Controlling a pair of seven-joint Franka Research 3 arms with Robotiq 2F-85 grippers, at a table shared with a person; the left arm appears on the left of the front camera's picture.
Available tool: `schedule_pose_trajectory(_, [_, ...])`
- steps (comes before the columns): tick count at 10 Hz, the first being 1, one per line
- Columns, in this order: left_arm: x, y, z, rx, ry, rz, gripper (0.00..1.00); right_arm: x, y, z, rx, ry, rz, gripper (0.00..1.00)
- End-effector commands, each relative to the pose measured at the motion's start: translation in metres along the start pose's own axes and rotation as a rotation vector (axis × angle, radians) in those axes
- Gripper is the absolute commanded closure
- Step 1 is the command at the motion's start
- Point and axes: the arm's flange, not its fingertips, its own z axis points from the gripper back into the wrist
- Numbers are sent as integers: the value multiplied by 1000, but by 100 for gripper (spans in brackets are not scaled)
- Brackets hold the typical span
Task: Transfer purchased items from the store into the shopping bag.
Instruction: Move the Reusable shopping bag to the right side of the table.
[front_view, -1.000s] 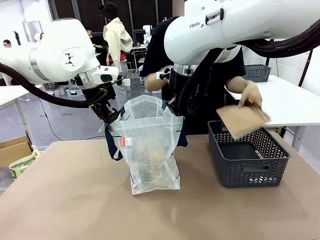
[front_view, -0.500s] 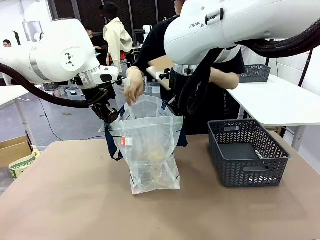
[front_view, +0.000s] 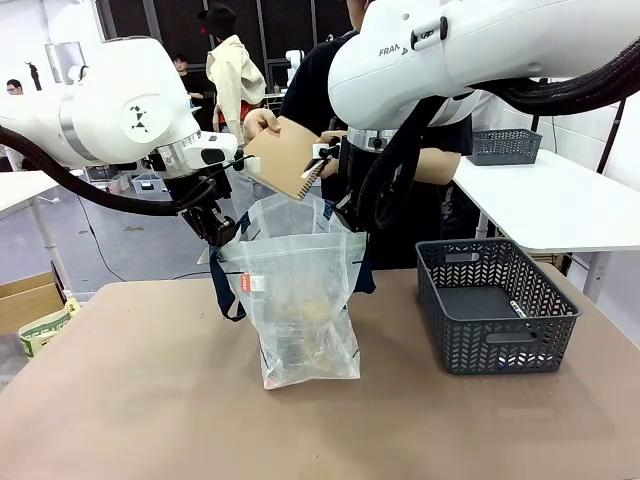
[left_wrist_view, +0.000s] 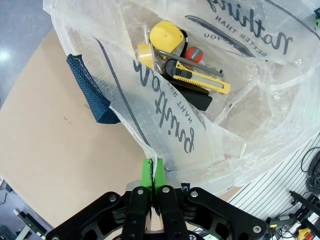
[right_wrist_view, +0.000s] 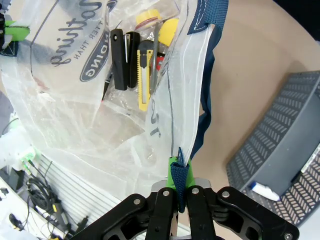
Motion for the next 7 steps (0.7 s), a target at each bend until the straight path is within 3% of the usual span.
schedule_pose_trajectory(1, [-2,1,-1,5,5,-2,100,0,-1,0,0,2,15,100])
schedule_pose_trajectory(7, [-2,1,-1,5,5,-2,100,0,-1,0,0,2,15,100])
